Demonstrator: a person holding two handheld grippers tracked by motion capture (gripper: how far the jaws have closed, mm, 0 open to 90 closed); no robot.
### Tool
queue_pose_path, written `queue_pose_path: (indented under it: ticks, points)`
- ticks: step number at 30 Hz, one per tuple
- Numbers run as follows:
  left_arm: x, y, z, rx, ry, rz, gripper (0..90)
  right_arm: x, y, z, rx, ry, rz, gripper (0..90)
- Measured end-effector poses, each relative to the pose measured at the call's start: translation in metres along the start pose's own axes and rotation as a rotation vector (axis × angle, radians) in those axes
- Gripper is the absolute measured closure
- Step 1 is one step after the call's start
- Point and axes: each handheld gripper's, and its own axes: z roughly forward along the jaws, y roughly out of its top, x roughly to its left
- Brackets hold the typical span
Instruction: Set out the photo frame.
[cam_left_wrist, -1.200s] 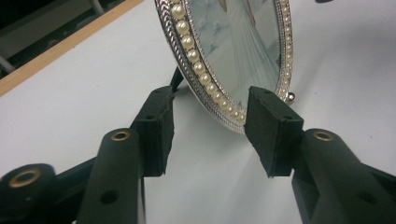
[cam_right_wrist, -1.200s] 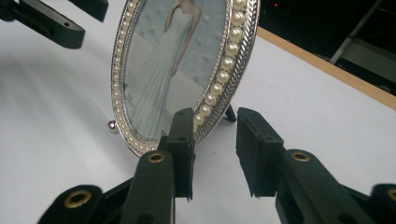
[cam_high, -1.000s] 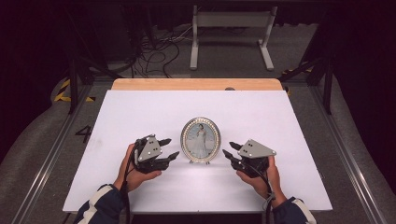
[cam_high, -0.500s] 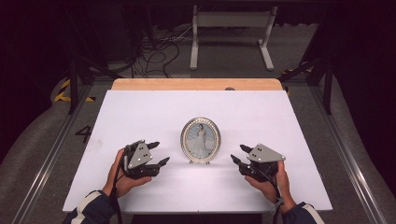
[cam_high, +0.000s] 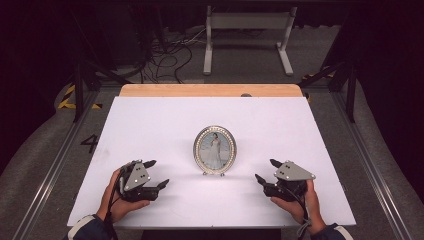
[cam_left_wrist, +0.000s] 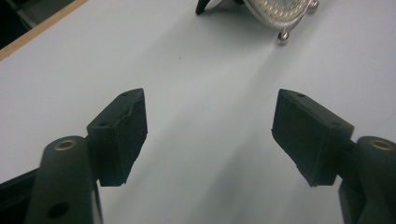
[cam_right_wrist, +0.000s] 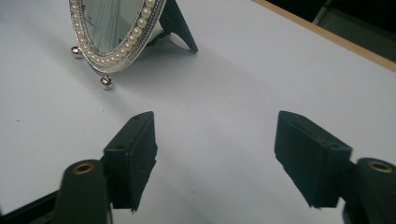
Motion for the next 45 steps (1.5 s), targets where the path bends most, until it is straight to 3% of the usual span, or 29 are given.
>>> queue_pose_path:
  ticks: [2, 6, 9, 16, 22, 45]
  points:
    - [0.003, -0.007, -0.003, 0.013, 0.013, -0.022, 19.9, -0.002, -0.006, -0.005, -0.005, -0.003, 0.019, 24.8]
    - [0.009, -0.018, -0.009, 0.035, 0.023, -0.06, 13.1, -0.005, -0.015, -0.009, 0.016, -0.046, 0.004, 19.1]
    - [0.01, -0.025, -0.015, 0.032, 0.017, -0.075, 9.3, -0.01, -0.027, -0.011, 0.035, -0.07, 0.022, 16.0]
    - [0.016, -0.046, -0.029, 0.028, -0.015, -0.161, 4.4, -0.019, -0.046, -0.015, 0.057, -0.084, 0.069, 10.7]
    - [0.016, -0.047, -0.029, 0.041, -0.009, -0.137, 5.1, -0.017, -0.046, -0.014, 0.049, -0.094, 0.054, 11.6]
    - [0.015, -0.046, -0.029, 0.055, -0.002, -0.124, 5.7, -0.014, -0.045, -0.014, 0.043, -0.105, 0.026, 12.7]
